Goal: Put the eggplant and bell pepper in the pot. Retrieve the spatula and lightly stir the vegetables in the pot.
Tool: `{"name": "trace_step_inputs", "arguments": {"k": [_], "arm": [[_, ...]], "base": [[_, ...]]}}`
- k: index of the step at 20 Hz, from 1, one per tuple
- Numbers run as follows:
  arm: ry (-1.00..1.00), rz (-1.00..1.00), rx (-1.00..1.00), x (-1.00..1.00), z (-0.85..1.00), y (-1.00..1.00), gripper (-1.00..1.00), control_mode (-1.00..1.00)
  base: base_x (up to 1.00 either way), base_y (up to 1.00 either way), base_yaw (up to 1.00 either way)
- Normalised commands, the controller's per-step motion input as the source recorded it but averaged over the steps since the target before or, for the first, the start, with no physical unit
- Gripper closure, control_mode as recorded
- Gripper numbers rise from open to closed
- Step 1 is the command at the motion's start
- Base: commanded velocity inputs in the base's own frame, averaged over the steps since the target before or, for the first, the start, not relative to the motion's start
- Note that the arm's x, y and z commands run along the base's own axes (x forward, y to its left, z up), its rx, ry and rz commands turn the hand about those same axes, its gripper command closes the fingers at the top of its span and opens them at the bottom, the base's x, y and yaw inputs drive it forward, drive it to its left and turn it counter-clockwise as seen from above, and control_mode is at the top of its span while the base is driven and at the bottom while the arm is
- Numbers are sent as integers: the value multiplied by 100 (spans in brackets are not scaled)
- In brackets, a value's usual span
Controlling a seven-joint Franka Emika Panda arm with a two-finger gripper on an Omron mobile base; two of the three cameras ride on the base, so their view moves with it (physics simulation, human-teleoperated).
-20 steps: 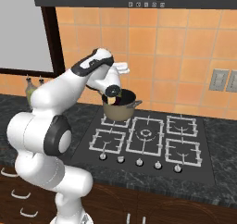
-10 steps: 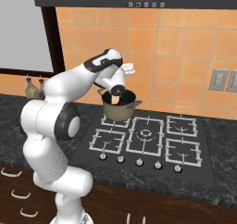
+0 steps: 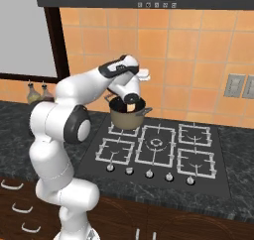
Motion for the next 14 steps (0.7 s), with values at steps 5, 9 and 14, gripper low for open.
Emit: {"name": "trace_step_inputs", "arguments": {"k": [5,9,14], "arm": [[-7,-3,0,26,-36,-15,100,-100],[0,-1,0,3,-54,-1,100,-100],[2,0,0,-11,-24,1,100,-100]], "base": [[0,0,0],[0,0,0],[0,0,0]]}}
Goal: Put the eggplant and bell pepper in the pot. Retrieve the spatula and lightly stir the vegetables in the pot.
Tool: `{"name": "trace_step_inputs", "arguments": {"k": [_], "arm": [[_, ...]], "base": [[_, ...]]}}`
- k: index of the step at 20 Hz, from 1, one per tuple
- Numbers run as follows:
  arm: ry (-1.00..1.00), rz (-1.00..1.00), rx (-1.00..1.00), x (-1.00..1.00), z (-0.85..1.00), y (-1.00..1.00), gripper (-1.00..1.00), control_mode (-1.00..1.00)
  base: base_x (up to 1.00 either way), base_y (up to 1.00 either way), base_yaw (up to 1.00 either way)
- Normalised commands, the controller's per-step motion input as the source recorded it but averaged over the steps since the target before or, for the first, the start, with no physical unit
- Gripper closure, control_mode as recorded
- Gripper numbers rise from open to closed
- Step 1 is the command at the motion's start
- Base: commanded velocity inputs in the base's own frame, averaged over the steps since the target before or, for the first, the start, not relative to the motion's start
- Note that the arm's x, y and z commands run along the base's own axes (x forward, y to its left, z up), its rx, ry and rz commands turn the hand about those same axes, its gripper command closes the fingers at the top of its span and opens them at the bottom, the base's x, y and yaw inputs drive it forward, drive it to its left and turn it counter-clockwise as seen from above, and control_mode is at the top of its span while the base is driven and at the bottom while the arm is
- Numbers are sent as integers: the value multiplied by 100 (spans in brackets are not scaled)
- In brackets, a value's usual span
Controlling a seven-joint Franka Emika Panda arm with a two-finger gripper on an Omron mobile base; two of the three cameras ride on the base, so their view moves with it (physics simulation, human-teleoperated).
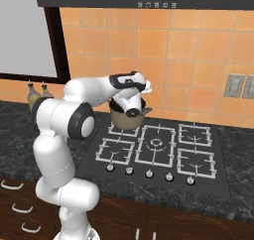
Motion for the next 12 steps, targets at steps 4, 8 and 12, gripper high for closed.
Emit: {"name": "trace_step_inputs", "arguments": {"k": [4,8,12], "arm": [[16,0,0,1,-5,0,100,-100],[1,0,0,0,-3,0,100,-100],[0,4,1,1,-28,7,100,-100]], "base": [[0,0,0],[0,0,0],[0,0,0]]}}
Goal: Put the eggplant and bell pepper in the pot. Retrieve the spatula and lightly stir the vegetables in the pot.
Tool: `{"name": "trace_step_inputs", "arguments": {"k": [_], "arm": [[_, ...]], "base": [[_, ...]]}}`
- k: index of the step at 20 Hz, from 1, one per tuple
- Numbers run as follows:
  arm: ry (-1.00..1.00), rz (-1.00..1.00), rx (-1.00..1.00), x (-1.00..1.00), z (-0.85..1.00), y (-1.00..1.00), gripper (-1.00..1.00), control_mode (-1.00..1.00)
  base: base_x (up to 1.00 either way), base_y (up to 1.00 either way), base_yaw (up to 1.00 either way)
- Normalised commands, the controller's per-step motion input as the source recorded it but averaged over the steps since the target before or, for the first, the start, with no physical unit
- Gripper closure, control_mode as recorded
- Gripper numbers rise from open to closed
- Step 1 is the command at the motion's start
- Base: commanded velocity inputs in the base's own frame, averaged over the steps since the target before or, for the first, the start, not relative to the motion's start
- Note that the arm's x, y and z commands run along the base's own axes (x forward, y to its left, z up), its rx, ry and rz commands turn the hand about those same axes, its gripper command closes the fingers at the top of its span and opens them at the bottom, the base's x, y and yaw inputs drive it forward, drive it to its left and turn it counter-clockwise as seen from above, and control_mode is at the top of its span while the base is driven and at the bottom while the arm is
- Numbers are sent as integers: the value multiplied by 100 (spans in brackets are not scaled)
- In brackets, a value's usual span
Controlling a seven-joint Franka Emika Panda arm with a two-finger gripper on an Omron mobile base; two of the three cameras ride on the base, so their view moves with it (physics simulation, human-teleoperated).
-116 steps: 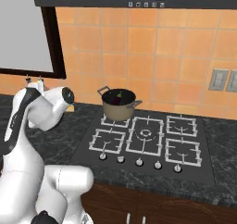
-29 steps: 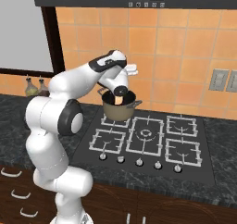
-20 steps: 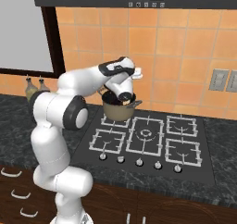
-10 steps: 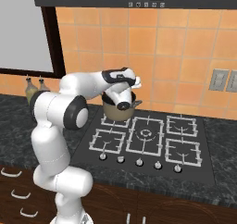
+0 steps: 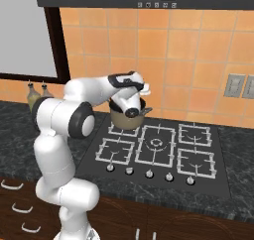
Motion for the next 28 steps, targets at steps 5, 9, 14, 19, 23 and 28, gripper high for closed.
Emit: {"name": "trace_step_inputs", "arguments": {"k": [5,9,14,19,23,28], "arm": [[-19,6,21,8,-30,11,100,-100],[-22,0,22,32,-23,9,100,-100],[-5,0,4,22,-13,1,100,-100],[0,0,0,0,-1,0,100,-100],[0,-1,0,0,24,-1,100,-100],[0,-2,0,0,30,-5,100,-100]], "base": [[0,0,0],[0,0,0],[0,0,0],[0,0,0],[0,0,0],[0,0,0]]}}
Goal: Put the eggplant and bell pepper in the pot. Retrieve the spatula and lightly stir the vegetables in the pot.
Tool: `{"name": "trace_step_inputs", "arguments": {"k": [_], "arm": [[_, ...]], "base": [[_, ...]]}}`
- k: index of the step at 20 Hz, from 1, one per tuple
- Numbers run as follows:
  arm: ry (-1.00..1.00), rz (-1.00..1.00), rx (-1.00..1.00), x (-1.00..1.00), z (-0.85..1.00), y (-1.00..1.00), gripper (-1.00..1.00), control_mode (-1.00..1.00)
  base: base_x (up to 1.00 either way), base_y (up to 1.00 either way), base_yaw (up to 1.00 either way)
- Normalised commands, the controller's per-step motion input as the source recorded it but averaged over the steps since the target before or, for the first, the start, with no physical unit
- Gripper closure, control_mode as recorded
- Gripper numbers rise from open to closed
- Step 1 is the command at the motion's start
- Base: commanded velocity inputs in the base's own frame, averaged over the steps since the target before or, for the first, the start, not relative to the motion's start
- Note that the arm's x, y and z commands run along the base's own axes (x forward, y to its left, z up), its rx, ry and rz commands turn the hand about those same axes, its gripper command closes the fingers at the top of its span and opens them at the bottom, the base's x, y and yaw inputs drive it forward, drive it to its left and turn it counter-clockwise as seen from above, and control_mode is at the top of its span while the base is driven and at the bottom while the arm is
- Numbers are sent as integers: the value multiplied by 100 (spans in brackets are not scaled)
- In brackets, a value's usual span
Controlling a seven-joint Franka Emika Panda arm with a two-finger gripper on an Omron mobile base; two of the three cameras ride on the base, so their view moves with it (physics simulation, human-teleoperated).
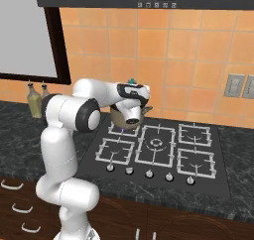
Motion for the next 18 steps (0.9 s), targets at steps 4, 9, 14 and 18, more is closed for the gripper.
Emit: {"name": "trace_step_inputs", "arguments": {"k": [4,9,14,18], "arm": [[-1,-5,4,0,30,0,100,-100],[-12,-9,14,0,10,0,100,-100],[-12,-10,12,0,6,0,100,-100],[2,-4,0,0,0,-1,100,-100]], "base": [[0,0,0],[0,0,0],[0,0,0],[0,0,0]]}}
